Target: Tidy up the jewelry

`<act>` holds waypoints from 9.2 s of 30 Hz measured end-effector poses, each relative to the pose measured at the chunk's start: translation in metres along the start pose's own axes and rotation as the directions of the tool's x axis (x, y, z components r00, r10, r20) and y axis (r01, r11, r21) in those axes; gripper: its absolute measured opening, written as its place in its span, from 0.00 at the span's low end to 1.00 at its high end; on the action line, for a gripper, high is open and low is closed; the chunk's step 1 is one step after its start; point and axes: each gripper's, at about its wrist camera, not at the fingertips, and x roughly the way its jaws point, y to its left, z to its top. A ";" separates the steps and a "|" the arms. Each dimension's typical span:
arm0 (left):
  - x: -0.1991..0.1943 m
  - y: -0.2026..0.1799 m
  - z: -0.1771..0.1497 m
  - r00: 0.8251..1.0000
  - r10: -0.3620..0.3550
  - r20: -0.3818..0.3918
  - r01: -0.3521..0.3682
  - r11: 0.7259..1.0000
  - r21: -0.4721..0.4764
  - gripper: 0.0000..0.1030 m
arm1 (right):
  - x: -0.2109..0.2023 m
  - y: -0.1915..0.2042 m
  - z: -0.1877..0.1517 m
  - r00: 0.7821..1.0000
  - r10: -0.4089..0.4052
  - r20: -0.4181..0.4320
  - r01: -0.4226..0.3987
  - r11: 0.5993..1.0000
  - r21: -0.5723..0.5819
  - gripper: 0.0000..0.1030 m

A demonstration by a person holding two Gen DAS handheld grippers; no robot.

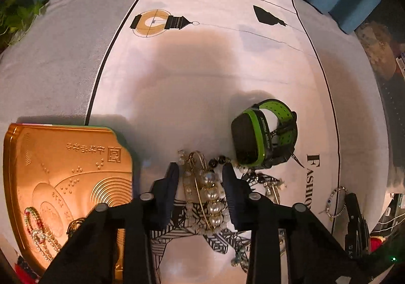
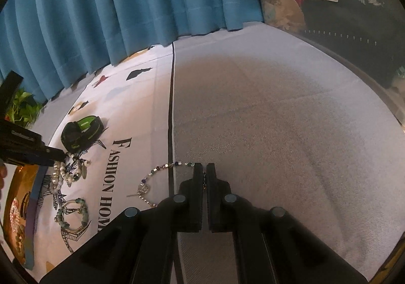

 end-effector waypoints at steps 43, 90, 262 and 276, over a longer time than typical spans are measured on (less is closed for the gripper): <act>-0.206 0.007 -0.222 0.914 -0.071 0.400 -0.018 0.976 0.215 0.09 | -0.215 0.050 -0.026 0.977 0.150 0.150 -0.129 0.981 -0.144 0.03; -0.182 0.176 -0.165 0.922 -0.030 0.386 0.016 0.999 0.037 0.09 | -0.169 0.289 -0.034 0.914 0.403 -0.043 -0.369 0.783 -0.501 0.02; 0.003 -0.035 -0.015 0.998 -0.048 -0.047 0.039 0.985 -0.168 0.05 | -0.008 -0.001 0.000 1.000 -0.016 -0.021 0.015 0.998 -0.059 0.11; -0.096 -0.055 -0.064 0.980 -0.089 0.175 0.080 0.995 0.059 0.00 | -0.039 -0.011 0.012 0.997 0.012 0.076 -0.012 1.000 -0.001 0.11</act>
